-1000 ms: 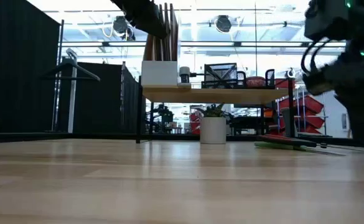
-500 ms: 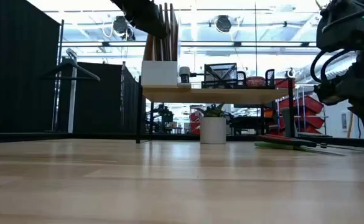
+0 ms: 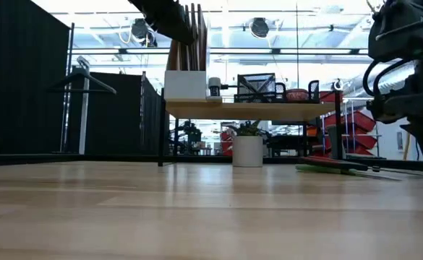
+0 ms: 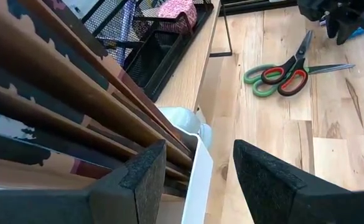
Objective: Stock shelves
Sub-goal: Remove the blue pen from the desk organizer on the shelf
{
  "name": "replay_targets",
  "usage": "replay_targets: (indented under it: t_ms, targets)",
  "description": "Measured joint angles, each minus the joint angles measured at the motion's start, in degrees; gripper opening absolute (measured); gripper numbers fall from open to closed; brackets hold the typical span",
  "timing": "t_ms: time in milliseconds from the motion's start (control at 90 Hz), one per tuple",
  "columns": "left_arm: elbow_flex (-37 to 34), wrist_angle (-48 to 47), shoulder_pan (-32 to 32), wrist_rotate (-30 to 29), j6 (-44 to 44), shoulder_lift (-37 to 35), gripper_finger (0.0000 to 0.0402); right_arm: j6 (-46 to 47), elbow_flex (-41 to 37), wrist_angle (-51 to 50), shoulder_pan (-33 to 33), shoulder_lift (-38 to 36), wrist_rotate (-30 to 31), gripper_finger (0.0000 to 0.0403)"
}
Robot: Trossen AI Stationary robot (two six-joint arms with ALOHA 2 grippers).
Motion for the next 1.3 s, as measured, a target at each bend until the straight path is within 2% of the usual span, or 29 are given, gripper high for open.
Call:
replay_targets:
  t_ms: [211,344,433,722,1056,1300]
  targets:
    - [0.00,0.37,-0.02,0.00,0.00,0.00,0.0176,-3.75,4.37,-1.66,0.00,-0.74,2.60,0.0117]
    - [0.00,0.46,-0.02,0.00,0.00,0.00,0.0176,-7.21,4.59,6.62,0.13,-0.46,1.00,0.0111]
    - [0.00,0.46,0.00,0.00,0.00,0.00,0.0176,-6.09,4.37,9.48,0.35,0.94,-0.81,0.0104]
    - [0.00,-0.11,-0.02,0.02,-0.11,0.00,0.0176,-0.40,4.26,4.80,2.54,6.80,-3.31,0.0085]
    - [0.00,-0.15,-0.02,0.02,-0.13,0.00,0.0176,2.86,4.46,-1.90,6.31,7.43,-3.05,0.0084]
    - [0.00,-0.13,-0.02,0.02,-0.17,0.00,0.0176,2.80,4.42,-4.40,6.40,7.43,-3.34,0.0084]
